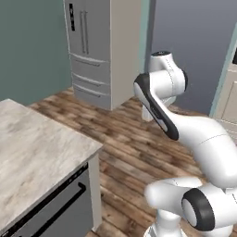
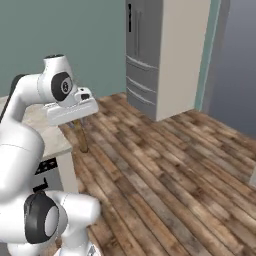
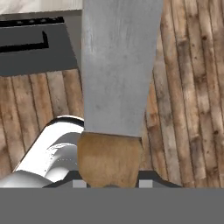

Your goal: Pick up the knife from the drawer and place it on the cutting board. Then place the meat from the plate to the cutting board.

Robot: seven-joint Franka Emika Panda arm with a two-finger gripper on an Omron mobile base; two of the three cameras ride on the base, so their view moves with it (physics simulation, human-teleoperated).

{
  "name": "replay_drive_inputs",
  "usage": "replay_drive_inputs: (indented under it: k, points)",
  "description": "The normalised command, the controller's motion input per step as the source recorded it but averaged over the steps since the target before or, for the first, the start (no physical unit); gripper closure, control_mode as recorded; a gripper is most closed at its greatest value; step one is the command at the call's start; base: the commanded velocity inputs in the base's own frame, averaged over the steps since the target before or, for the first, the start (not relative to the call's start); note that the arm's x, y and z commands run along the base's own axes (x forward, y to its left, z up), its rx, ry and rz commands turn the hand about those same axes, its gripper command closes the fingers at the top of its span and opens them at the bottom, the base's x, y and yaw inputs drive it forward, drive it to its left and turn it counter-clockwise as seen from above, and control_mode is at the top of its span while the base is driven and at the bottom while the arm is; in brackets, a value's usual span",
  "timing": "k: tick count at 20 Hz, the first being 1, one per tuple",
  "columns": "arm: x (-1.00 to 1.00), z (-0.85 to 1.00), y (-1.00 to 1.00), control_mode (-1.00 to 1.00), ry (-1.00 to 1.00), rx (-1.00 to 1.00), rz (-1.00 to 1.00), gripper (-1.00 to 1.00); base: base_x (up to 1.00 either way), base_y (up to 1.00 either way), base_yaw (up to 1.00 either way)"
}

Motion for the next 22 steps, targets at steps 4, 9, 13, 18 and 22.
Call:
replay_drive_inputs:
  k: [4, 9, 13, 18, 22]
  points:
    - [0.0, 0.0, 0.0, 1.0, 0.0, 0.0, 0.0, 1.0, 0.01, -0.14, 0.65]
    - [0.0, 0.0, 0.0, 1.0, 0.0, 0.0, 0.0, 1.0, 0.0, -0.13, 0.64]
    - [0.0, 0.0, 0.0, 1.0, 0.0, 0.0, 0.0, 1.0, 0.0, -0.07, 0.63]
    - [0.0, 0.0, 0.0, 1.0, 0.0, 0.0, 0.0, 1.0, 0.0, 0.0, 0.57]
    - [0.0, 0.0, 0.0, 1.0, 0.0, 0.0, 0.0, 1.0, 0.03, -0.55, 0.49]
